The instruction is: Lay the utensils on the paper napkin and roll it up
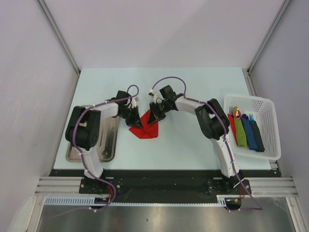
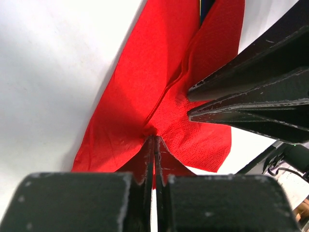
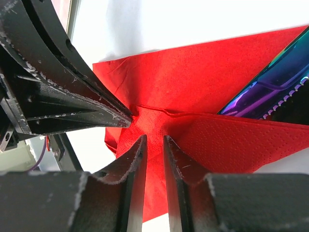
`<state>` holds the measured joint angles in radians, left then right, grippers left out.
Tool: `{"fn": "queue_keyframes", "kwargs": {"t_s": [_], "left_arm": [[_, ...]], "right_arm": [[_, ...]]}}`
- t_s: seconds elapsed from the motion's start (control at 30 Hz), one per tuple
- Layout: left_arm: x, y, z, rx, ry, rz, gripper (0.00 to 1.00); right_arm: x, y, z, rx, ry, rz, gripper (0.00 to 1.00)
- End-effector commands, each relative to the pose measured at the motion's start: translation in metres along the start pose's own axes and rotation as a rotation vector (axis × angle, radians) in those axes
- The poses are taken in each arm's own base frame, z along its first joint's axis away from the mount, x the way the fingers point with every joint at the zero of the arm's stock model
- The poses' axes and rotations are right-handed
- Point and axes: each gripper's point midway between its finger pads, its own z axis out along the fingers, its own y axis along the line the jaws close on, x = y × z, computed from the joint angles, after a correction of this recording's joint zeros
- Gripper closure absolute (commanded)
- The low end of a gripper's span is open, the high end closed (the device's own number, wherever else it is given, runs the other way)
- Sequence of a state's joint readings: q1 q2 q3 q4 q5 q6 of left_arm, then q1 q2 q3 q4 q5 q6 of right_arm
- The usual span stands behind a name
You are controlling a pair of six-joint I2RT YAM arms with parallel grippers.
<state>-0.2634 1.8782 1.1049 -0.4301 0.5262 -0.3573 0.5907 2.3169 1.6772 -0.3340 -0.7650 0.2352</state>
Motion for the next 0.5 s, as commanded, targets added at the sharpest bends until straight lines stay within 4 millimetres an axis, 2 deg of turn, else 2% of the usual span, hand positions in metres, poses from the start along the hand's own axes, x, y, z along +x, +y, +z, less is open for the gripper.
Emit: {"fn": "queue_keyframes", "kwargs": {"t_s": [0.0,0.17,0.47], "left_arm": [[-0.016,-0.012,-0.006,0.032,-0.036,0.022,1.00],[-0.023,-0.022,-0.018,0.049,-0.081,0.059,1.00],[-0.022,-0.019,-0.026,0.027,-0.094,0.059,1.00]], "right_arm": [[0.010,-0.007,-0.001,0.021,0.025,0.031,0.75],[0.006,-0.002,-0.004,-0.005,0.010,0.043,0.74],[-0.018,0.018,-0.017,-0.072,-0.058,0.033,0.64]]}}
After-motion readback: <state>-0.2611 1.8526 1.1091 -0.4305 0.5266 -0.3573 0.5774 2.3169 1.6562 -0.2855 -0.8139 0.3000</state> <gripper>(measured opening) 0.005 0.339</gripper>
